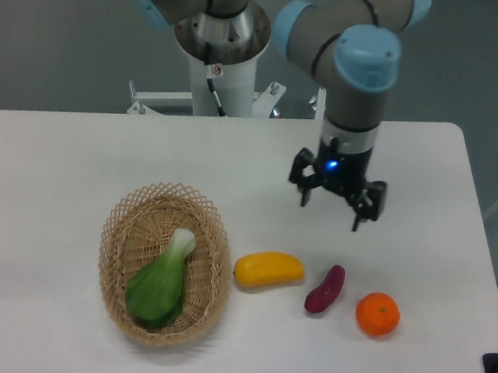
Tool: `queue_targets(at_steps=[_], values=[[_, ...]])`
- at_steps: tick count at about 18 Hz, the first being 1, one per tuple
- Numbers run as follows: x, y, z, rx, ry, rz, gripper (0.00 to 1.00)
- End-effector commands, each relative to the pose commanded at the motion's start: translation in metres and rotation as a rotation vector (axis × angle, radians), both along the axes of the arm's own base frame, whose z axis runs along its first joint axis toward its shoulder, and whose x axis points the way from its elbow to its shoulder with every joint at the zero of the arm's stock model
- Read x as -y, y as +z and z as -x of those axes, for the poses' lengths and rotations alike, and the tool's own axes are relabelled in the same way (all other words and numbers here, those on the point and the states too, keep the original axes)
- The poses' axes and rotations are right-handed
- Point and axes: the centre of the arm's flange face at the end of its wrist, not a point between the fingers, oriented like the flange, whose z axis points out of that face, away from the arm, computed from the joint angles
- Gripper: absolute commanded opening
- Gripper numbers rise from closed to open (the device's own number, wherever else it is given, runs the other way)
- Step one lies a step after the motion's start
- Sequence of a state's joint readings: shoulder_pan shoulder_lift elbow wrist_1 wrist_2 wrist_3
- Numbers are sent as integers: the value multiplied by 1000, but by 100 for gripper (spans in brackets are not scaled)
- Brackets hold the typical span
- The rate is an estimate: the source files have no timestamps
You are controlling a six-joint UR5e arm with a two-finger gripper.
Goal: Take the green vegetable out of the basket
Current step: 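Move the open gripper over the basket above the green bok choy, then lower the gripper onto the bok choy stem and close on it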
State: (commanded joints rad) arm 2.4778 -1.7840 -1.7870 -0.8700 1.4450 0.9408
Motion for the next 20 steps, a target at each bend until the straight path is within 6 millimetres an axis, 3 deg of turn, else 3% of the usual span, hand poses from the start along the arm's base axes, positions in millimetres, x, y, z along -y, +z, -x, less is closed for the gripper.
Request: queue_targets(at_steps=[5,9,13,20], values=[[-39,-25,-74,26,-10,47,100],[-64,-41,-115,66,22,59,100],[-83,-63,-139,72,46,84,100],[-96,-105,-156,73,16,149,100]])
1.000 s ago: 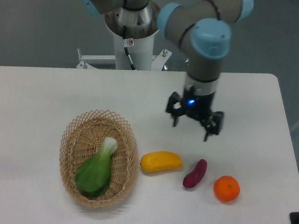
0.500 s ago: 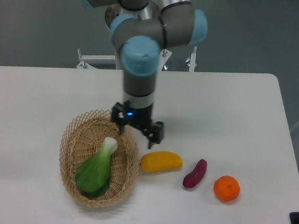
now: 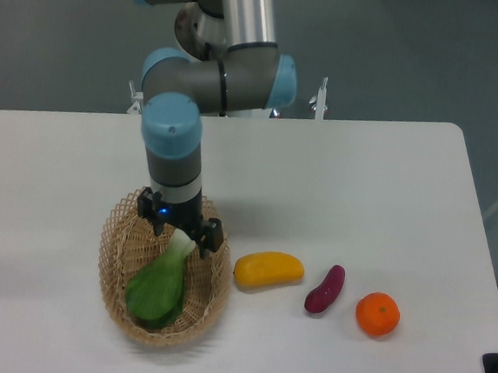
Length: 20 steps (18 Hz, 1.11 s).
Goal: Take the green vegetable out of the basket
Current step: 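Lower the gripper onto the bok choy stem and close on it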
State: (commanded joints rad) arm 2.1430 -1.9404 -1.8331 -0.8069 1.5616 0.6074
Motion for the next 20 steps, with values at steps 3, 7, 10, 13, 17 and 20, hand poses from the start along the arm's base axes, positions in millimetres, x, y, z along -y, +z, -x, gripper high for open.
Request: queue_targets(at_steps=[3,7,10,13,17,20], values=[[-1,-8,-2,4,-3,14,100],[-5,-20,-9,-18,-15,48,100],[-7,-28,-11,-12,-20,58,100],[-8,-35,-11,-9,-22,65,100],[-12,-38,-12,-34,-27,57,95],[-12,-39,-11,-53,-27,64,65]])
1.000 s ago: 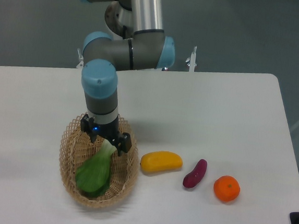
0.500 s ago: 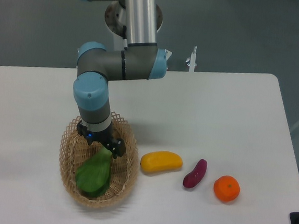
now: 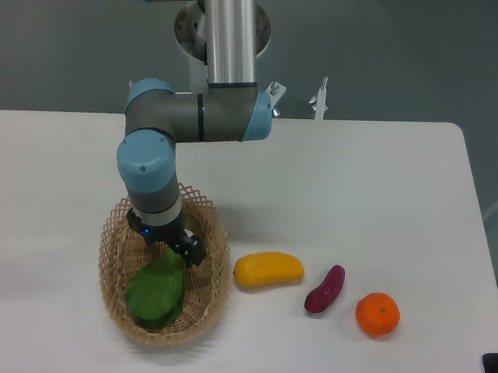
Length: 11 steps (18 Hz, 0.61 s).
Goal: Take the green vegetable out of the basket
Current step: 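Lower the gripper onto the bok choy stem and close on it, then lift the held bok choy out of the basket and carry it sideways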
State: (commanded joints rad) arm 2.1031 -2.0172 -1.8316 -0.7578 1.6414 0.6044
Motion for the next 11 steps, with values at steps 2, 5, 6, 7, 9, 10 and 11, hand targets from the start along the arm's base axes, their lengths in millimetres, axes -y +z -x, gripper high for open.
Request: queue_targets(at_steps=[2,5,6,7,9,10,11], values=[[0,4,0,-4,-3,-6,55],[0,7,0,-7,-8,-10,45],[0,7,0,-8,-9,-11,43],[0,9,0,-8,-11,-14,43],[0,12,0,-11,-12,-19,43],[-1,14,1,-14,-14,-23,43],[-2,20,1,-19,-14,-32,43]])
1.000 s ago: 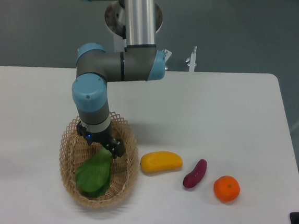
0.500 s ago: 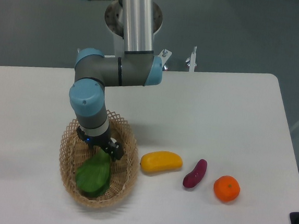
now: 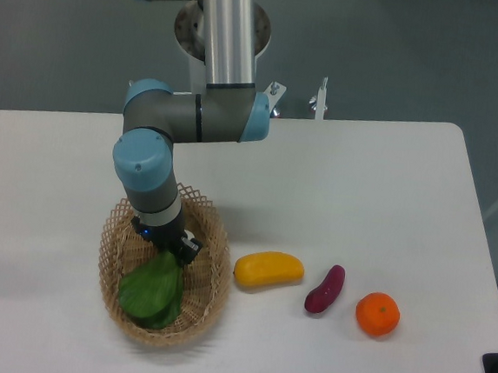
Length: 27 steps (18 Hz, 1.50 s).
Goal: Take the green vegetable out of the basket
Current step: 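Lift the held bok choy out of the basket and carry it sideways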
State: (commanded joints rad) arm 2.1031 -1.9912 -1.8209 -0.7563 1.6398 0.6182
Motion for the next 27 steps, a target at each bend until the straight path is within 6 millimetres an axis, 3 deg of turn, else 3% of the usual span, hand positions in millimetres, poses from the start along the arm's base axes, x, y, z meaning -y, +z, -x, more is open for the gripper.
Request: queue_targets(at_steps=[2,4,7,13,16,23,25,27], values=[[1,14,1,-11,1,-22,43],[1,43,6,-37,-30,-62,43],[10,71,23,-64,-41,-87,43],[46,120,92,-100,-41,-144,43],[79,136,138,-98,-67,-133,43],[194,149,257,-67,-180,-77,43],[223,147,279,-61,-219,-66,43],[238,147,291,-66,-235,-60,43]])
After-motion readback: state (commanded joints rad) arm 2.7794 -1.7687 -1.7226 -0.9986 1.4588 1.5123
